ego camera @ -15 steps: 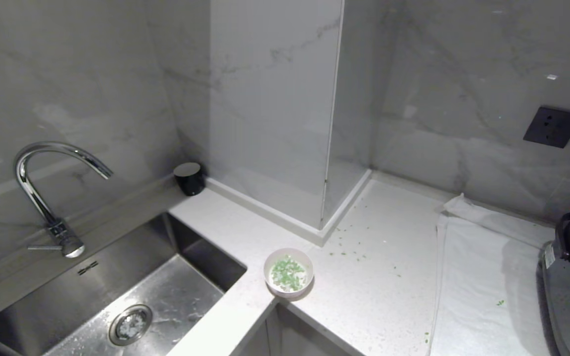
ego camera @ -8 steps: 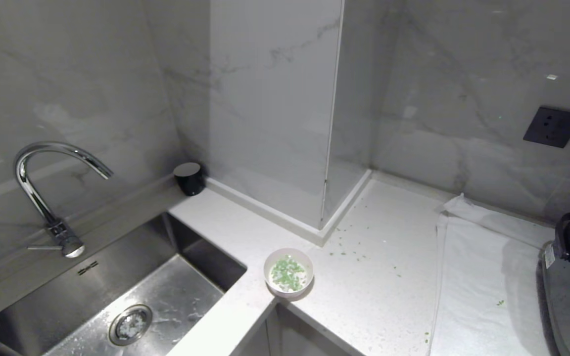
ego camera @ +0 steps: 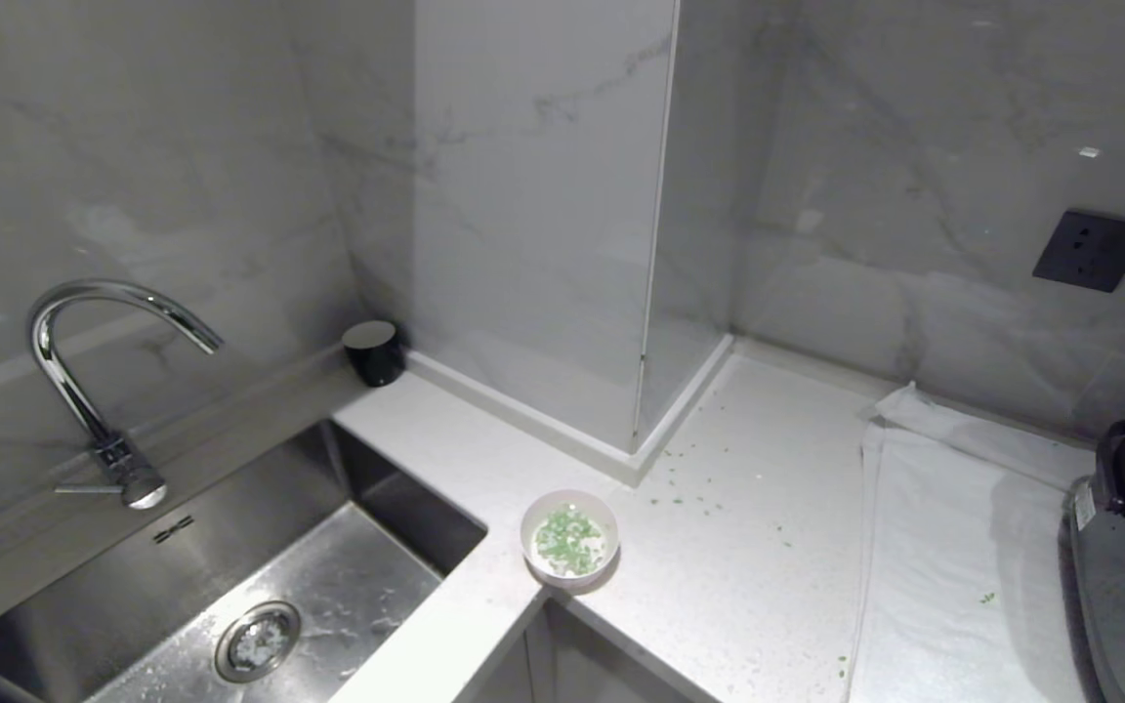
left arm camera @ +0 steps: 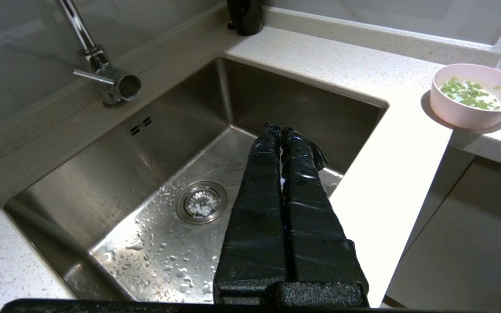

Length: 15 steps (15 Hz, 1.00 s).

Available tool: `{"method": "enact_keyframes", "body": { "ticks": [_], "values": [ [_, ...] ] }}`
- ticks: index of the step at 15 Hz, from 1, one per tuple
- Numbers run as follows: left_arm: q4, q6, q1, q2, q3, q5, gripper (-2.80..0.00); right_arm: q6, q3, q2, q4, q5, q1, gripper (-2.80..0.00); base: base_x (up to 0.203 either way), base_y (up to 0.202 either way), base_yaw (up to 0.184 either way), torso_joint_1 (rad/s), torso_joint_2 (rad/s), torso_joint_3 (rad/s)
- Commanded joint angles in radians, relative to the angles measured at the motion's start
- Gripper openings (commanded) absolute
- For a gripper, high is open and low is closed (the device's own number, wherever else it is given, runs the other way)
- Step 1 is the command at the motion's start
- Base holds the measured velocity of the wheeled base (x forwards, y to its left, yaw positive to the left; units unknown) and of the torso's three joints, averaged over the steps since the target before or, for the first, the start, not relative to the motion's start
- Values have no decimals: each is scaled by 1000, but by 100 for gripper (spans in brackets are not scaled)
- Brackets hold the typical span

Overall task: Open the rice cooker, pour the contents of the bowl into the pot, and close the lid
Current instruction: Pick up the bowl on the table

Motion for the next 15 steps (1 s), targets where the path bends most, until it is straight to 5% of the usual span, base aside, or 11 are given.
{"method": "enact_keyframes", "body": {
  "ticks": [1, 15],
  "values": [
    [1, 1, 0, -2, 0, -2, -280, 0, 2, 0, -1, 0, 0, -280, 0, 0, 0, 0, 0, 0],
    [1, -15, -3, -2, 0, -10, -280, 0, 2, 0, -1, 0, 0, -280, -5, 0, 0, 1, 0, 0]
  ]
}}
